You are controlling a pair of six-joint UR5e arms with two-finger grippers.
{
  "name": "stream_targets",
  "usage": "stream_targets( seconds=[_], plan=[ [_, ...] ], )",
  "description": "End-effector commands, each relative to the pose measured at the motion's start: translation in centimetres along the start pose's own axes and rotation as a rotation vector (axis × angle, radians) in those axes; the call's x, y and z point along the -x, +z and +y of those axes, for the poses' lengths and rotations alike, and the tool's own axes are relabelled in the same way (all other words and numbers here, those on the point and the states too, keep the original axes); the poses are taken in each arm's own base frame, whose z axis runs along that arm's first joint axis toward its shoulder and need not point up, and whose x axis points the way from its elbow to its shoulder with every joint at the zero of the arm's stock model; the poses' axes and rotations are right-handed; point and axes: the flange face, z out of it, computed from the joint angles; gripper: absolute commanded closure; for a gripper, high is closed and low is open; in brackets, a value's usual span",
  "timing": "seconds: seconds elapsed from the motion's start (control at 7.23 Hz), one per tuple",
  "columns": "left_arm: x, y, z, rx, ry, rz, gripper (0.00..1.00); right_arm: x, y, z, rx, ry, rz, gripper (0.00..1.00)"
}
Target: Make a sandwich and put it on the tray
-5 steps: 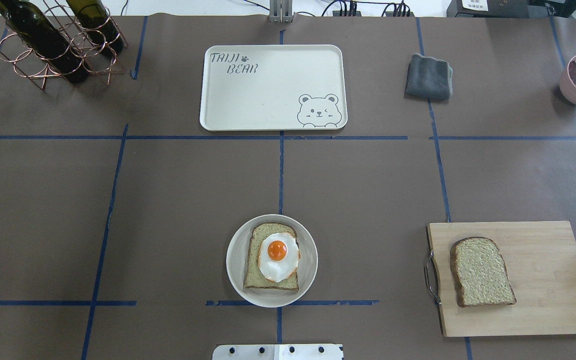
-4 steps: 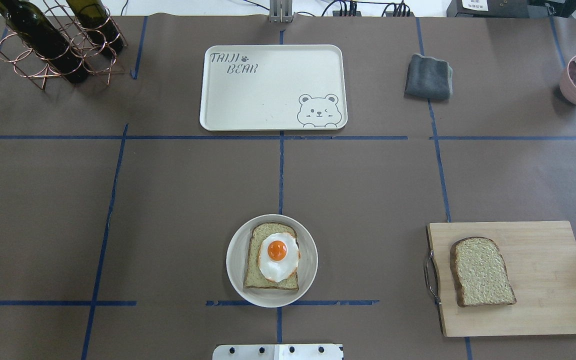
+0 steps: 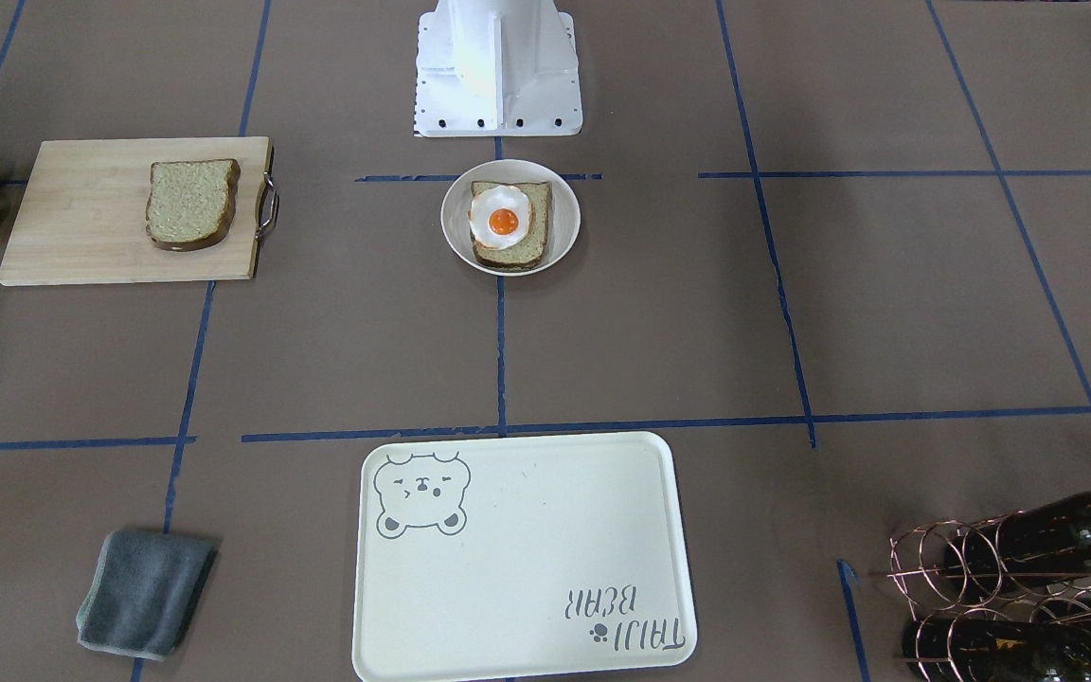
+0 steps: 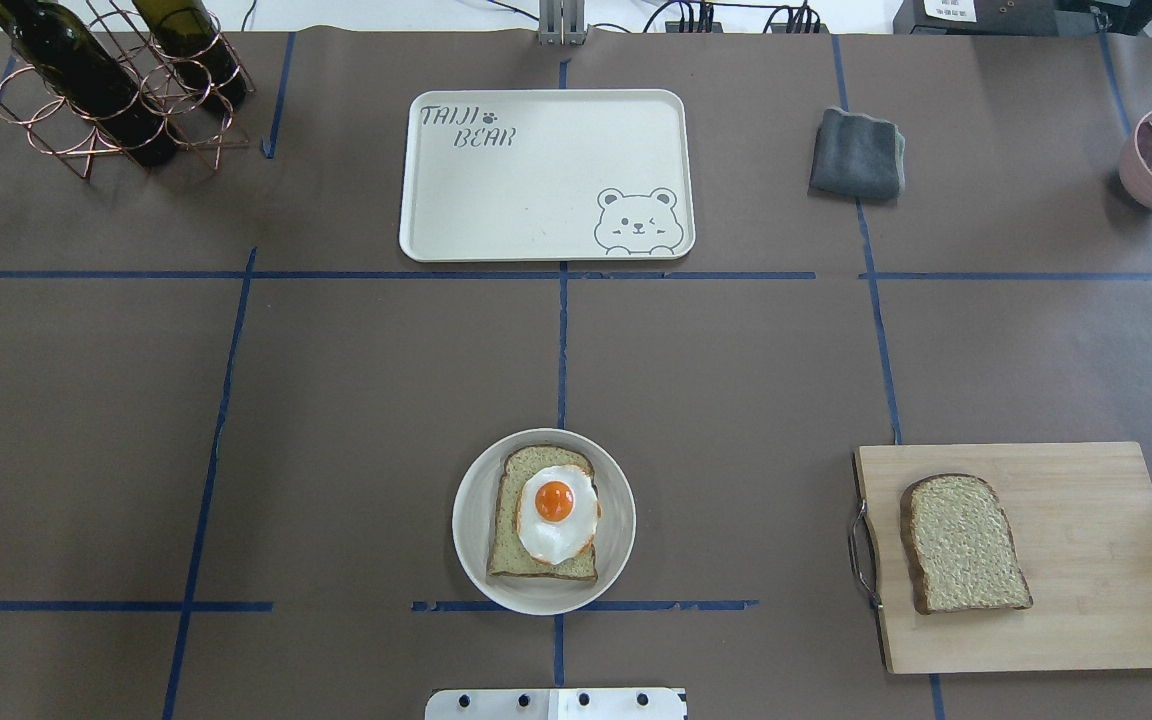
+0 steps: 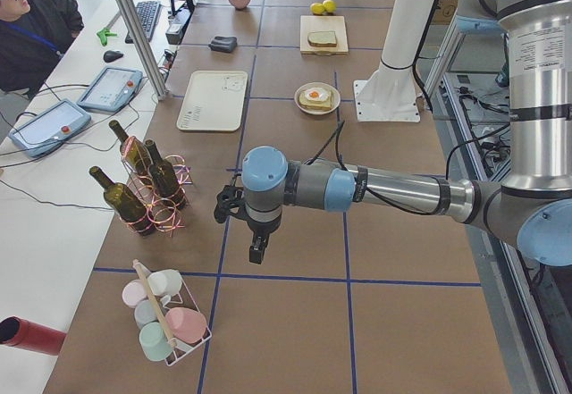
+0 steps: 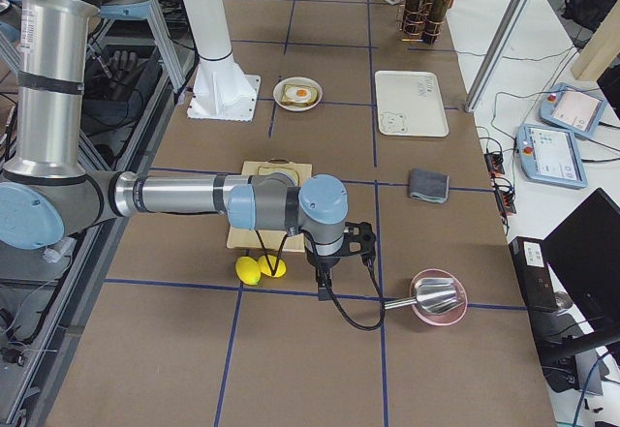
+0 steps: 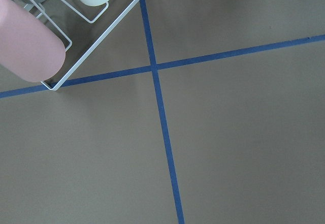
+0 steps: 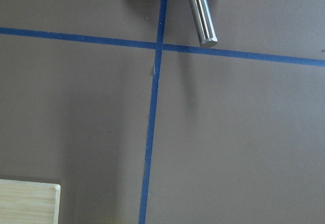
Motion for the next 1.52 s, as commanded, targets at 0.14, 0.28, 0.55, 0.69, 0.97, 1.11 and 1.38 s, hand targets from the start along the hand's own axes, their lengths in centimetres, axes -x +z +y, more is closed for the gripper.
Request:
stream_targets(
  seconds=[0.14,0.28,0.55,0.69,0.97,1.11,1.38],
  plan=[
    [-0.2,0.0,0.3,0.001,0.003,-0.001,0.00,1.9,0.1,-0.7,-0.052,-0.003,-0.091,0.00],
    [-0.2,0.0,0.3,0.002,0.001,0.001,0.00,5.3,0.7,-1.8,-0.122,-0.158,-0.107,0.00],
    [-0.2,0.0,0.3,-0.001,0.004,0.000,0.00,11.8,3.2,-2.4,-0.097,-0.093,-0.166,0.00],
    [-0.2,0.0,0.3,0.000,0.006,0.001,0.00,16.1,4.8,-2.3,-0.107,-0.101,-0.207,0.00],
    [-0.3,0.0,0.3,-0.002,0.009,0.000,0.00,21.3,7.4,0.7,-0.089,-0.051,-0.303,0.00],
    [-0.3,0.0,0.3,-0.003,0.010,0.000,0.00,23.4,8.9,2.8,-0.087,-0.018,-0.322,0.00],
    [-0.3,0.0,0.3,-0.003,0.010,0.000,0.00,26.4,12.8,7.8,-0.076,-0.013,-0.303,0.00]
  ],
)
